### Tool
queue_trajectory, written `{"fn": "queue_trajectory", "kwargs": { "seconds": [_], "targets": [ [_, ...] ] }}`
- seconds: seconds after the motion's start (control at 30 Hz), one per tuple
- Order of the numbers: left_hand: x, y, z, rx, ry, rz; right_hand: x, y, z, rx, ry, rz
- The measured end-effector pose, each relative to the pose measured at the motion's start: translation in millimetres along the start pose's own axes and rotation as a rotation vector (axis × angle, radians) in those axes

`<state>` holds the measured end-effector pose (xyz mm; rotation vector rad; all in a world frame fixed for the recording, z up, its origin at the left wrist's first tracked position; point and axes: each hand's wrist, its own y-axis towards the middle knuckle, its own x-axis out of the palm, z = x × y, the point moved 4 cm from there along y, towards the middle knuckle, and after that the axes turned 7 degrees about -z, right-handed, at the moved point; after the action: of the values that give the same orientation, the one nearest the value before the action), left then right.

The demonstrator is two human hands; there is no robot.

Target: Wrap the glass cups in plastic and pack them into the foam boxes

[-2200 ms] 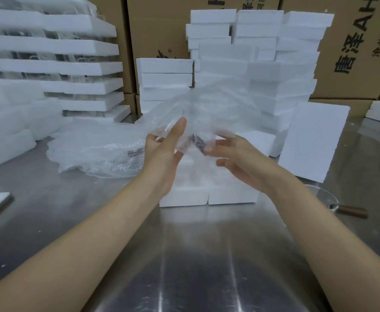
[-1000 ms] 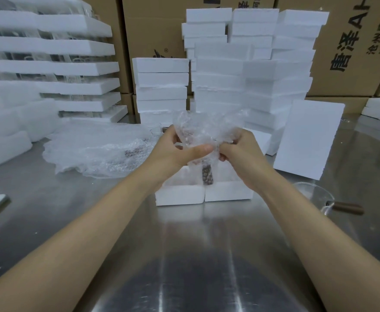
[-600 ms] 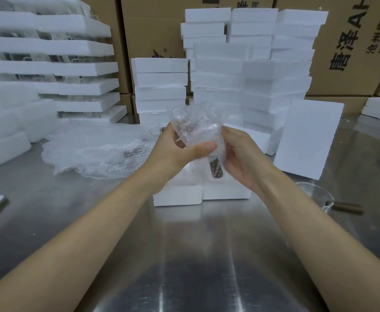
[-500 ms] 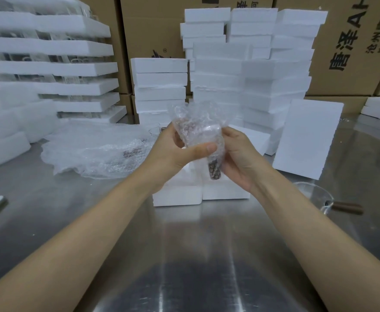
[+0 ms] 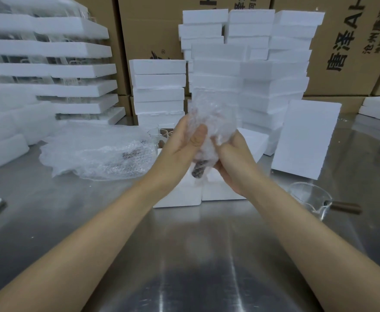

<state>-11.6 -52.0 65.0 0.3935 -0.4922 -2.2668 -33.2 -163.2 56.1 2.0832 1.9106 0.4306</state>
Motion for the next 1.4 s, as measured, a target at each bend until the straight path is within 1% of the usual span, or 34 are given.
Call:
{"fn": "queue_trajectory", "kwargs": {
  "seconds": [0.07,0.1,0.17,0.23,0.3,0.37,0.4,0.47,0.5,0.57,0.67,0.7,0.77,0.83,0.87,0.93,1.0,1.03,1.1,1.17,1.2,1.23,1.27,1.33,1.37,1.4],
  "targets": [
    [4,-3,-1,-0.011,0.075,0.041,2,-3,1,-0.034,-0.158,0.062],
    [4,-5,-2,-0.003,0.149,0.072,4,-5,2,-0.046,-0.205,0.073],
    [-1,-6,-6,0.019,0.244,0.149,9,-8,2,-0.066,-0.263,0.046],
    [-9,-5,-7,0.029,0.23,0.239,15,-10,2,-0.07,-0.293,-0.021],
    [-17,-5,-8,0.002,0.215,0.32,22,-12,2,-0.019,-0.252,-0.104],
    [-22,-3,-9,-0.019,0.236,0.382,27,-13,1,-0.002,-0.243,-0.12],
    [-22,-2,-9,-0.029,0.257,0.401,28,-15,-2,-0.025,-0.286,-0.096],
    [-19,0,-9,-0.052,0.349,0.398,26,-17,-6,-0.11,-0.361,-0.004],
    [-16,-1,-9,-0.054,0.387,0.395,24,-17,-6,-0.142,-0.365,0.05],
    [-8,-5,-5,-0.03,0.407,0.384,19,-17,-3,-0.148,-0.328,0.14],
    [4,-13,5,0.113,0.573,0.316,10,-15,0,-0.135,-0.278,0.239],
    [6,-14,7,0.15,0.623,0.285,7,-15,-1,-0.146,-0.293,0.262],
    [3,-12,5,0.159,0.723,0.254,5,-17,-5,-0.187,-0.354,0.283],
    [-2,-12,-1,0.147,0.826,0.244,9,-19,-8,-0.215,-0.407,0.261],
    [-2,-14,-2,0.153,0.84,0.24,12,-19,-10,-0.227,-0.418,0.239],
    [-4,-14,-3,0.177,0.76,0.261,17,-19,-12,-0.243,-0.421,0.207],
    [-5,-15,0,0.176,0.593,0.314,18,-17,-12,-0.227,-0.404,0.185],
    [-7,-15,2,0.183,0.5,0.354,19,-16,-12,-0.218,-0.386,0.157],
    [-15,-15,5,0.176,0.348,0.486,23,-15,-11,-0.2,-0.326,0.05],
    [-28,-14,5,0.086,0.17,0.65,26,-14,-7,-0.173,-0.224,-0.074],
    [-33,-14,2,0.015,0.048,0.726,26,-14,-4,-0.17,-0.212,-0.13],
    [-36,-14,-2,-0.064,-0.079,0.782,28,-15,-2,-0.177,-0.264,-0.182],
    [-37,-14,-6,-0.132,-0.188,0.8,29,-16,-1,-0.189,-0.361,-0.222],
    [-33,-12,-11,-0.201,-0.336,0.738,32,-17,2,-0.231,-0.493,-0.237],
    [-30,-11,-11,-0.201,-0.35,0.684,31,-17,2,-0.25,-0.475,-0.201],
    [-27,-9,-11,-0.189,-0.288,0.614,29,-16,1,-0.264,-0.417,-0.14]
  ]
}}
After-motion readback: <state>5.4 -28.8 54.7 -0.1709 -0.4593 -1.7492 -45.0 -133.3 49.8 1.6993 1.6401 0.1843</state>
